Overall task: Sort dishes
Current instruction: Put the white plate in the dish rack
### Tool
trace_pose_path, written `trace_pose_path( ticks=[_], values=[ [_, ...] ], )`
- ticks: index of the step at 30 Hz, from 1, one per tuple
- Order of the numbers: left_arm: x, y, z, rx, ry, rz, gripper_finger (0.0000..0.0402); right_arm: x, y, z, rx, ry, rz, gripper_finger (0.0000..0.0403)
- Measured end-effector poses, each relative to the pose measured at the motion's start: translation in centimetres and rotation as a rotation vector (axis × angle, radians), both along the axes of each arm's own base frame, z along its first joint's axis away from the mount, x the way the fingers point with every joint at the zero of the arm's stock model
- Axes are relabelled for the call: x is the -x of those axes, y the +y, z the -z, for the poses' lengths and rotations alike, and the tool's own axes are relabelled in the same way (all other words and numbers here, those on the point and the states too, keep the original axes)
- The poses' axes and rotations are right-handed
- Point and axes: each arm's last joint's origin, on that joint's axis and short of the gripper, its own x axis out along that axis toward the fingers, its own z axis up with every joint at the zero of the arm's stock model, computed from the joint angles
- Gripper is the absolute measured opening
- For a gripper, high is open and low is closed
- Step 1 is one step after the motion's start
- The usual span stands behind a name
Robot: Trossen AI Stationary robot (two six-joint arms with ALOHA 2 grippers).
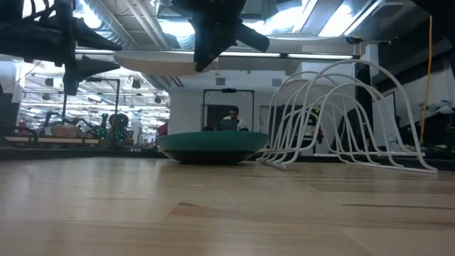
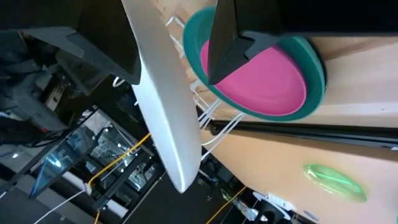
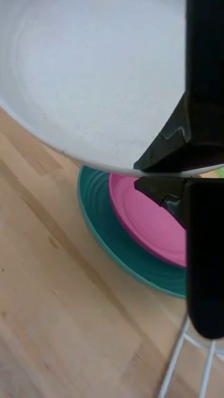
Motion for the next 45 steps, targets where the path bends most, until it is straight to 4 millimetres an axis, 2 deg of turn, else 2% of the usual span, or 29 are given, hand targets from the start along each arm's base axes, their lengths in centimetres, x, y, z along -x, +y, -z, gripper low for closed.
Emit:
trace_pose_path(
  ticks=[19,22,29,34,39,45],
  values=[
    [-1.9,-0.1,1.3,0.081,0.126,-0.027,0.0170,-1.3,0.4,-0.7,-0.087,-0.140,-0.080,0.0011],
    [-2.2,-0.1,1.1,0.068,0.112,-0.028,0.0142,-1.3,0.4,-0.7,-0.088,-0.141,-0.081,0.0011],
    [-2.4,-0.2,0.4,0.068,0.054,-0.020,0.0025,-1.2,0.5,-0.6,-0.086,-0.124,-0.081,0.0011],
    [-2.4,-0.2,0.3,0.055,0.044,-0.024,0.0024,-1.2,0.5,-0.6,-0.086,-0.126,-0.079,0.0016],
    [-2.4,-0.1,0.3,0.030,0.053,-0.030,0.0024,-1.3,0.5,-0.6,-0.093,-0.142,-0.067,0.0048],
    [-2.3,0.0,0.3,0.000,0.074,-0.074,0.0024,-1.4,0.3,-0.8,-0.090,-0.160,-0.059,0.0125]
  ],
)
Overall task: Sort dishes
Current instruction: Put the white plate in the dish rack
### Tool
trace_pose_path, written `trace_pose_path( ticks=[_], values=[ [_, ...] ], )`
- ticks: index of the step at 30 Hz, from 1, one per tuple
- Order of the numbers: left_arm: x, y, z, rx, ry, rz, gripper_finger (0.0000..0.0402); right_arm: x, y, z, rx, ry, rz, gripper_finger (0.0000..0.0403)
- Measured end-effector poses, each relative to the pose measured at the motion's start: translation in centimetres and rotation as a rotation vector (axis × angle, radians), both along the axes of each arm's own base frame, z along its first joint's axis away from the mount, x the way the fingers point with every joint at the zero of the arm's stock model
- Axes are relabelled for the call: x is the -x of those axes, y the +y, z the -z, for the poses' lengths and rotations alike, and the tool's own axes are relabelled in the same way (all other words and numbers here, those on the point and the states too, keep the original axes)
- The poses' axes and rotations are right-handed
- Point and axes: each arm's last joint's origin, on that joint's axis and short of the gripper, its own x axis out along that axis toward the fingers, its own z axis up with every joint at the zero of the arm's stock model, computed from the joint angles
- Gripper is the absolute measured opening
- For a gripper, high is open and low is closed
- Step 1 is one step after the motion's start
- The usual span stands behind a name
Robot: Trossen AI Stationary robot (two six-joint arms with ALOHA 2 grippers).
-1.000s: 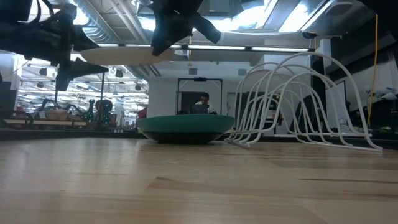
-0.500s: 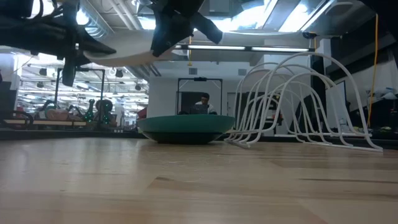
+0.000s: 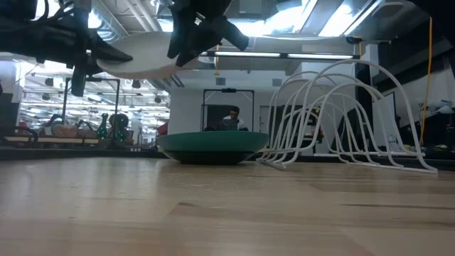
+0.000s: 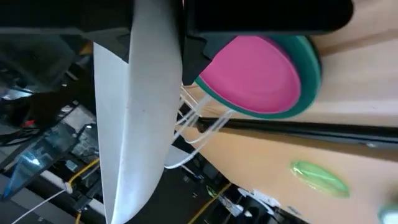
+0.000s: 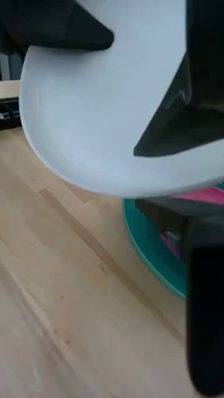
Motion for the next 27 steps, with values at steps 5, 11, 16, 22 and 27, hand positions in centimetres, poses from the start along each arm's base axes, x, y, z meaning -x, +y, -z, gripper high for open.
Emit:
trace_pose_path(
  ticks=[5,11,16,22,27],
  values=[
    [0.1,0.2,0.5,-0.094,0.105,-0.075,0.0024,0.0,0.3,-1.1,0.028,-0.067,0.063,0.0171],
    [0.0,0.2,0.0,-0.167,0.108,-0.103,0.0024,0.4,0.0,-4.6,0.070,-0.139,0.122,0.0177],
    [-0.5,0.0,-1.2,-0.234,0.027,-0.034,0.0024,2.2,-0.4,-8.1,0.094,-0.209,0.189,0.0171],
    [-1.9,-0.3,-1.7,-0.283,-0.027,0.031,0.0024,6.5,-1.3,-13.3,0.138,-0.313,0.299,0.0170],
    [-4.5,-0.7,-3.2,-0.342,0.009,0.088,0.0024,10.7,-2.0,-17.7,0.096,-0.430,0.354,0.0170]
  ],
)
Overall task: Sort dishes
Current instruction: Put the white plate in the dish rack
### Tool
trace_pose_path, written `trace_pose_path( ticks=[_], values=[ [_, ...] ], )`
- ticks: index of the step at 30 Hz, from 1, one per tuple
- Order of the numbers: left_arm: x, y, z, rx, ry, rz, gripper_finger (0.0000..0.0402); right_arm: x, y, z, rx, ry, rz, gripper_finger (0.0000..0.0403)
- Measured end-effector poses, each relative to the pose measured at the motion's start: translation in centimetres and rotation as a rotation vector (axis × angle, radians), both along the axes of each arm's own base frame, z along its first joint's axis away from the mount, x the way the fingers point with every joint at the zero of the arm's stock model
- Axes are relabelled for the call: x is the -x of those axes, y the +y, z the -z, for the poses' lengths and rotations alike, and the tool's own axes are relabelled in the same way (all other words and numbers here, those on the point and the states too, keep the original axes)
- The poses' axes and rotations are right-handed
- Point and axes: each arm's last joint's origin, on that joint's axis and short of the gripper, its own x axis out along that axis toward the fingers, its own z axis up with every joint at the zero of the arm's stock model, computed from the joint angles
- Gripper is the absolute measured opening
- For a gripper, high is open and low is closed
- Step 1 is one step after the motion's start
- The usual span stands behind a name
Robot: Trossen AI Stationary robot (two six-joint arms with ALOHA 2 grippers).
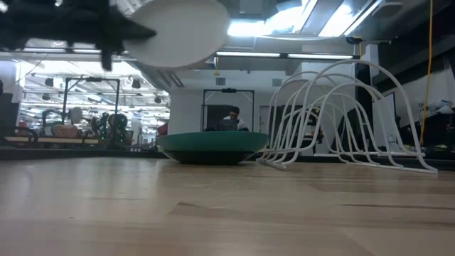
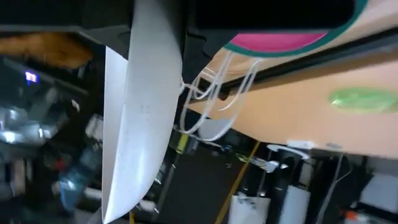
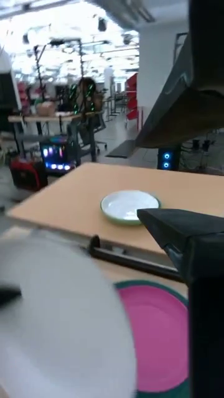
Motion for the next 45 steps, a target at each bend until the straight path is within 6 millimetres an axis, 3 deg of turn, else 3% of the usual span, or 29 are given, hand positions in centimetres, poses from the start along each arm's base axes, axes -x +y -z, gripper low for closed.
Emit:
trace_pose_path(
  ticks=[5,11,16,21,25,34,45],
  values=[
    [-5.0,-0.8,-2.6,-0.159,0.116,0.065,0.0024,5.0,-0.7,-4.1,-0.035,-0.134,0.027,0.0170],
    [-11.4,-2.1,-4.1,-0.386,0.261,0.072,0.0024,10.6,-1.6,-6.6,-0.112,-0.215,0.070,0.0170],
    [-15.3,-2.6,-4.7,-0.505,0.318,0.057,0.0024,14.9,-2.1,-7.3,-0.209,-0.243,0.130,0.0170],
    [-17.9,-1.9,-5.4,-0.575,0.340,0.014,0.0024,17.3,-2.4,-6.8,-0.292,-0.210,0.195,0.0170],
    [-19.3,-0.8,-5.5,-0.591,0.345,-0.028,0.0024,17.6,-2.4,-5.9,-0.324,-0.152,0.244,0.0170],
    [-22.1,1.5,-3.7,-0.509,0.272,-0.022,0.0024,15.0,-2.1,-2.2,-0.275,0.016,0.276,0.0170],
    [-26.5,0.3,-0.2,-0.495,0.323,0.027,0.0024,13.9,-2.1,0.0,-0.201,0.099,0.318,0.0170]
  ],
)
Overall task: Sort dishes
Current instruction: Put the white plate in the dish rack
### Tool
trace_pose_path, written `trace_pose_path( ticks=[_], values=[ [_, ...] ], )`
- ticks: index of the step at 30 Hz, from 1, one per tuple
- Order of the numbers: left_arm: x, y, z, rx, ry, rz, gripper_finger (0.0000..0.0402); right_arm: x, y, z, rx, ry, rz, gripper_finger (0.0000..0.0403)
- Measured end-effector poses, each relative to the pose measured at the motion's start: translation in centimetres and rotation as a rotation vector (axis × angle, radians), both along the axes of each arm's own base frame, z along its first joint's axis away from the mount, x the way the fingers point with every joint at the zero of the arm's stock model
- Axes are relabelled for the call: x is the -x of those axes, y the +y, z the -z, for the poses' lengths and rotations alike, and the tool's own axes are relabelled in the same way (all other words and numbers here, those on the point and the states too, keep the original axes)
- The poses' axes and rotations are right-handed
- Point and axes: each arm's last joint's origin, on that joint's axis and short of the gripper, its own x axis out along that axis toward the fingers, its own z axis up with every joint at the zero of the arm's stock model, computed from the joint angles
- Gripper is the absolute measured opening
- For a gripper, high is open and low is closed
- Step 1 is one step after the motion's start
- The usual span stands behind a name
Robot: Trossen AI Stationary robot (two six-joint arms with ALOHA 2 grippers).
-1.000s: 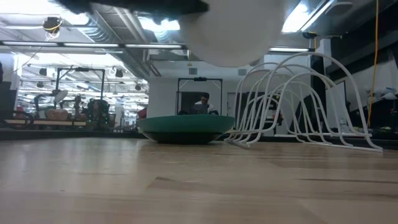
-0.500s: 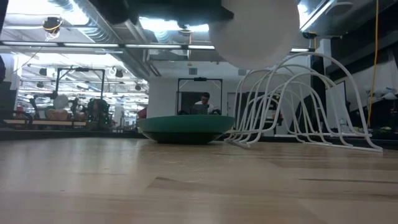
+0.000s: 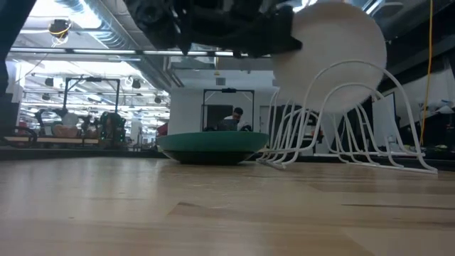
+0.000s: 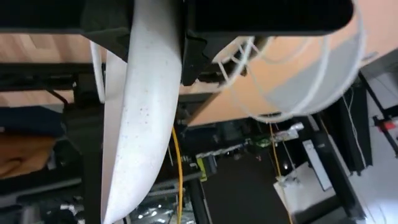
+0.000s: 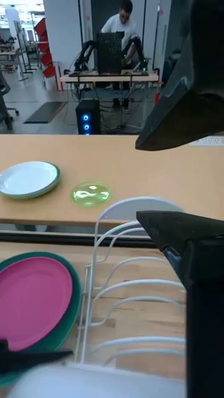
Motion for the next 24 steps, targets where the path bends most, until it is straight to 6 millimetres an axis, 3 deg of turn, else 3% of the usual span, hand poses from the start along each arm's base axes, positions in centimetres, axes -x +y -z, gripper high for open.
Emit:
trace_pose_path(
  ticks=[9,24],
  values=[
    [-1.8,-0.2,3.4,0.154,0.016,0.008,0.0039,-0.4,0.1,0.9,-0.006,0.021,0.015,0.0170],
    [-1.9,-1.2,3.7,0.198,0.042,0.128,0.0062,-1.1,0.1,2.8,0.006,0.100,0.015,0.0170]
  ],
)
